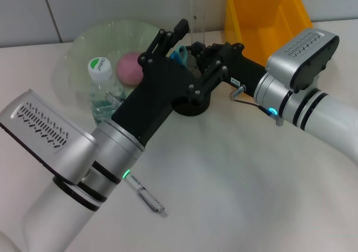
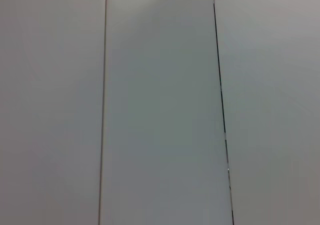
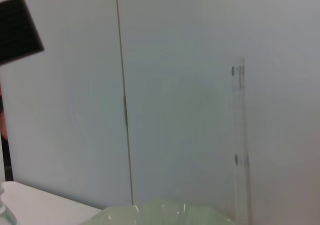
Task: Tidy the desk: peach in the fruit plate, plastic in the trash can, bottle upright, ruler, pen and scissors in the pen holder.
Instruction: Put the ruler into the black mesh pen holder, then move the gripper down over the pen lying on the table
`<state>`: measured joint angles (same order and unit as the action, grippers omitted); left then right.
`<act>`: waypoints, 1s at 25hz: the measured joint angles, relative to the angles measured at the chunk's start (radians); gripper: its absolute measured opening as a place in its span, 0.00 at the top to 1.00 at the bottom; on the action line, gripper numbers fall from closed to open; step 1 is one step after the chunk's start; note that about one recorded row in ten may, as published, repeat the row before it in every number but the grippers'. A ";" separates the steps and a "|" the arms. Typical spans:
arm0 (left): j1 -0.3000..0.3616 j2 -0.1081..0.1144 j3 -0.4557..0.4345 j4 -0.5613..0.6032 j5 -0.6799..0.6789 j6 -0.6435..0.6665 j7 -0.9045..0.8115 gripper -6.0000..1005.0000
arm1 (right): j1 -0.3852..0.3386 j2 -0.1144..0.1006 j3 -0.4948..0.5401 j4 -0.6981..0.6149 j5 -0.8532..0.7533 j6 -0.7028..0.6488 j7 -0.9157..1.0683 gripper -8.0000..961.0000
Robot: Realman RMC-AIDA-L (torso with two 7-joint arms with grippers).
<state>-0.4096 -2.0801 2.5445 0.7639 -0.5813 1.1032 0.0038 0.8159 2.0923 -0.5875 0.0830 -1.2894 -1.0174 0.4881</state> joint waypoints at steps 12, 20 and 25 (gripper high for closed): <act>0.008 0.000 -0.003 -0.005 0.000 0.026 0.001 0.22 | -0.005 0.000 0.000 0.002 -0.025 -0.007 0.007 0.73; 0.010 0.001 -0.004 -0.008 0.000 0.024 0.001 0.22 | -0.043 -0.001 0.007 -0.008 -0.025 -0.106 0.010 0.54; 0.020 0.009 -0.006 -0.008 0.000 0.017 0.001 0.22 | -0.148 -0.009 0.006 -0.096 -0.024 -0.296 0.121 0.54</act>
<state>-0.3894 -2.0708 2.5386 0.7561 -0.5812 1.1201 0.0050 0.6676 2.0838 -0.5820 -0.0128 -1.3130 -1.3133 0.6087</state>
